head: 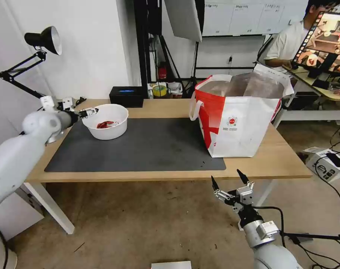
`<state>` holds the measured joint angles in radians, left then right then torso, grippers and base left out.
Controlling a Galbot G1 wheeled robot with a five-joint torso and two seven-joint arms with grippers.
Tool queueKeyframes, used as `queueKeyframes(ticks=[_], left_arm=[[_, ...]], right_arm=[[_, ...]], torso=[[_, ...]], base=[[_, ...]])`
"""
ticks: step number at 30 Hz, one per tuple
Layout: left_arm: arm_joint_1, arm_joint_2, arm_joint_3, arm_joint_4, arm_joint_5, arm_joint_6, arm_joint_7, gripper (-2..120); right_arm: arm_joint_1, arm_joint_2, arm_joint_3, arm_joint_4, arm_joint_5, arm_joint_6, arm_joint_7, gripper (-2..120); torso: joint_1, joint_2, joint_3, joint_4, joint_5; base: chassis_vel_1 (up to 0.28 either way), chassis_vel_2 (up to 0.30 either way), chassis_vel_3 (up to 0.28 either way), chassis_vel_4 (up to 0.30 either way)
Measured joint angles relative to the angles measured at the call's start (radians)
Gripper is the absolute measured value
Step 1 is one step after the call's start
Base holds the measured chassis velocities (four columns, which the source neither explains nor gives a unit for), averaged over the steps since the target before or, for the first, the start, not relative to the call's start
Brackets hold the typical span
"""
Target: Pick up the trash from the table and place it into the takeout bag.
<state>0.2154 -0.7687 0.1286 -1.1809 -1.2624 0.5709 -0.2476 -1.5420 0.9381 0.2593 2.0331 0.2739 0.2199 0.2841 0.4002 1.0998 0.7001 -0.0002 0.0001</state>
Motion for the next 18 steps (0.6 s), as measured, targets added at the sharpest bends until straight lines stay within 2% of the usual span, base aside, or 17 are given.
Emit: queueKeyframes(ticks=[9, 12, 16, 18], left_arm=[[0.007, -0.033, -0.011, 0.011, 0.023, 0.089, -0.089, 100], [-0.008, -0.054, -0.016, 0.033, -0.053, 0.157, -0.162, 100], [-0.031, -0.064, -0.011, 0.053, -0.111, 0.17, -0.205, 100], [-0.06, -0.077, 0.003, 0.083, -0.221, 0.172, -0.304, 97]], right_arm=[[0.0, 0.0, 0.0, 0.0, 0.001, 0.0, 0.0, 100], [0.0, 0.0, 0.0, 0.0, 0.001, 0.0, 0.0, 100], [0.0, 0.0, 0.0, 0.0, 0.001, 0.0, 0.0, 100], [0.001, 0.0, 0.0, 0.0, 0.001, 0.0, 0.0, 100]], torso=[[0.0, 0.0, 0.0, 0.0003, -0.0001], [0.0, 0.0, 0.0, 0.0003, -0.0003], [0.0, 0.0, 0.0, 0.0003, 0.0], [0.0, 0.0, 0.0, 0.0001, 0.0]], base=[[0.0, 0.0, 0.0, 0.0], [0.0, 0.0, 0.0, 0.0], [0.0, 0.0, 0.0, 0.0], [0.0, 0.0, 0.0, 0.0]])
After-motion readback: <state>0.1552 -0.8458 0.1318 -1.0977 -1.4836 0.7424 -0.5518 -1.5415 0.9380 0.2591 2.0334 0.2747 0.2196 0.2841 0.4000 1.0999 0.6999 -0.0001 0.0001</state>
